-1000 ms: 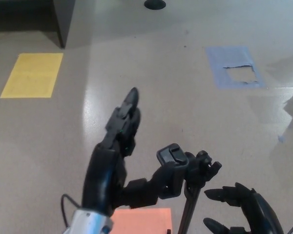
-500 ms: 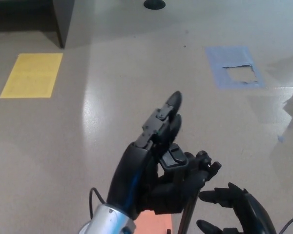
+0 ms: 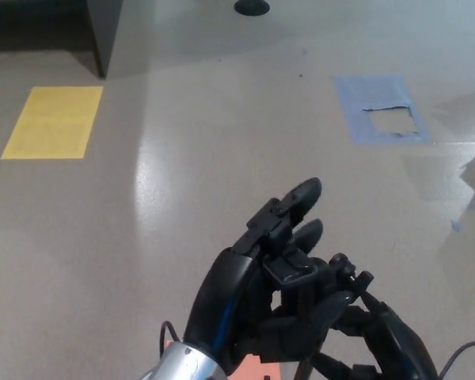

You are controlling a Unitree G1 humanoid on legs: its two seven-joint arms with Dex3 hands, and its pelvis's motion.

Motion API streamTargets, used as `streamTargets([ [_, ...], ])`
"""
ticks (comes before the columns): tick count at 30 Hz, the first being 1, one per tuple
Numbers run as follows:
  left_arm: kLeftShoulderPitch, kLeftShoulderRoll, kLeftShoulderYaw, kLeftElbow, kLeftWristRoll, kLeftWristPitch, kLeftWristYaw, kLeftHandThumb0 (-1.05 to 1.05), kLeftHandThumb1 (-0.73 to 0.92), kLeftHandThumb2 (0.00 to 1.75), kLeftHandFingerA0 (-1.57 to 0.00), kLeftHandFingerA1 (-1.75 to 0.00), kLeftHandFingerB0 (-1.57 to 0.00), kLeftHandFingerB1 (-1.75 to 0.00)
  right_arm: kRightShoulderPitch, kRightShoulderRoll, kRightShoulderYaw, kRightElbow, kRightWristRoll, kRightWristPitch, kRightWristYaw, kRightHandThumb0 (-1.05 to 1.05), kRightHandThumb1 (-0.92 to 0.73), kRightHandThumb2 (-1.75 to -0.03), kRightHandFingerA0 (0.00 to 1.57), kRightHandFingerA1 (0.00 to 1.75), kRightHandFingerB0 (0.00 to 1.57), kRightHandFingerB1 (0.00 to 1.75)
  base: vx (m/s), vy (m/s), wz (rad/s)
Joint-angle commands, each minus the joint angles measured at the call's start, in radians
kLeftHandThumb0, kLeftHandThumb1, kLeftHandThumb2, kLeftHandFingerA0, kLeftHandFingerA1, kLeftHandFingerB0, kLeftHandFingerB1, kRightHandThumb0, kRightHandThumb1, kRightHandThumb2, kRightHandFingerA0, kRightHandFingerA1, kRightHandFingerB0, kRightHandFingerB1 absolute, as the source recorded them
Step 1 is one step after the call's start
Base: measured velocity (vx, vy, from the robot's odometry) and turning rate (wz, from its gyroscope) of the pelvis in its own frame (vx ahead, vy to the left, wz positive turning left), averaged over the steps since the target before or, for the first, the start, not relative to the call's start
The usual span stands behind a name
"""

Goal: A phone stand is kept on the floor and the robot uses both its hands to grab it and uses its left hand to extend the phone stand by pulling it upwards

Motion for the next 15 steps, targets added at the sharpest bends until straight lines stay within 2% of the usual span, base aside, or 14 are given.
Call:
streamTargets([
  [1,0.001,-0.053,0.018,0.110,0.040,0.135,0.120,-0.29,0.59,0.57,-0.78,-1.60,-0.75,-1.75,-0.013,0.053,-0.099,0.081,0.164,-0.216,-0.040,-0.78,-0.39,-0.93,0.19,0.80,0.01,0.64,0.00,0.000,0.00],
  [2,-0.004,-0.056,0.019,0.118,0.050,0.129,0.131,-0.29,0.59,0.57,-0.78,-1.60,-0.75,-1.75,-0.010,0.067,-0.117,0.081,0.191,-0.215,-0.028,-0.78,-0.39,-0.93,0.19,0.80,0.01,0.64,0.00,0.000,0.00],
  [3,-0.014,-0.049,0.014,0.130,0.075,0.116,0.146,-0.27,0.63,0.56,-0.77,-1.75,-0.73,-1.75,-0.010,0.070,-0.123,0.073,0.177,-0.193,-0.041,-0.96,-0.41,-0.92,0.45,0.98,0.35,0.86,0.00,0.000,0.00],
  [4,-0.018,-0.047,0.012,0.139,0.083,0.102,0.155,-0.26,0.64,0.59,-0.80,-1.75,-0.68,-1.75,-0.009,0.081,-0.135,0.070,0.181,-0.188,-0.045,-0.97,-0.37,-0.92,0.62,1.05,0.64,1.01,0.00,0.000,0.00],
  [5,-0.023,-0.050,0.017,0.152,0.091,0.084,0.170,-0.36,0.47,0.84,-1.13,-1.40,-0.99,-1.34,-0.009,0.096,-0.149,0.067,0.182,-0.188,-0.064,-0.91,-0.18,-0.88,0.93,1.17,0.86,1.12,0.00,0.000,0.00],
  [6,-0.028,-0.055,0.024,0.162,0.091,0.075,0.186,-0.36,0.47,0.84,-1.13,-1.40,-0.99,-1.34,-0.011,0.105,-0.160,0.072,0.173,-0.198,-0.087,-0.91,-0.18,-0.88,0.93,1.17,0.86,1.12,0.00,0.000,0.00],
  [7,-0.028,-0.053,0.025,0.163,0.089,0.073,0.189,-0.25,0.59,0.63,-0.85,-1.75,-0.69,-1.75,-0.011,0.110,-0.164,0.072,0.169,-0.198,-0.088,-0.89,-0.55,-0.57,0.75,1.26,0.73,1.22,0.00,0.000,0.00],
  [9,-0.033,-0.048,0.033,0.171,0.081,0.070,0.196,-0.24,0.55,0.68,-0.90,-1.75,-0.73,-1.75,-0.010,0.122,-0.180,0.075,0.171,-0.203,-0.084,-0.89,-0.56,-0.58,0.74,1.24,0.78,1.23,0.00,0.000,0.00],
  [10,-0.031,-0.061,0.050,0.171,0.045,0.095,0.200,-0.22,0.47,0.76,-0.96,-1.75,-0.76,-1.75,-0.007,0.128,-0.191,0.075,0.175,-0.206,-0.084,-0.83,-0.42,-0.94,0.86,1.11,0.80,1.07,0.00,0.000,0.00],
  [11,-0.031,-0.065,0.057,0.171,0.030,0.106,0.202,-0.22,0.45,0.80,-0.96,-1.75,-0.80,-1.75,-0.009,0.130,-0.199,0.081,0.174,-0.213,-0.086,-0.84,-0.62,-0.60,0.79,1.21,0.81,1.21,0.00,0.000,0.00],
  [14,-0.034,-0.053,0.057,0.169,0.025,0.110,0.200,-0.22,0.44,0.83,-0.96,-1.75,-0.78,-1.75,-0.020,0.132,-0.214,0.103,0.176,-0.237,-0.087,-0.84,-0.64,-0.60,0.78,1.21,0.81,1.19,0.00,0.000,0.00],
  [15,-0.029,-0.051,0.060,0.165,0.025,0.119,0.206,-0.21,0.44,0.84,-0.98,-1.75,-0.74,-1.75,-0.021,0.142,-0.225,0.095,0.187,-0.211,-0.085,-0.88,-0.65,-0.61,0.83,1.21,0.86,1.20,0.00,0.000,0.00],
])
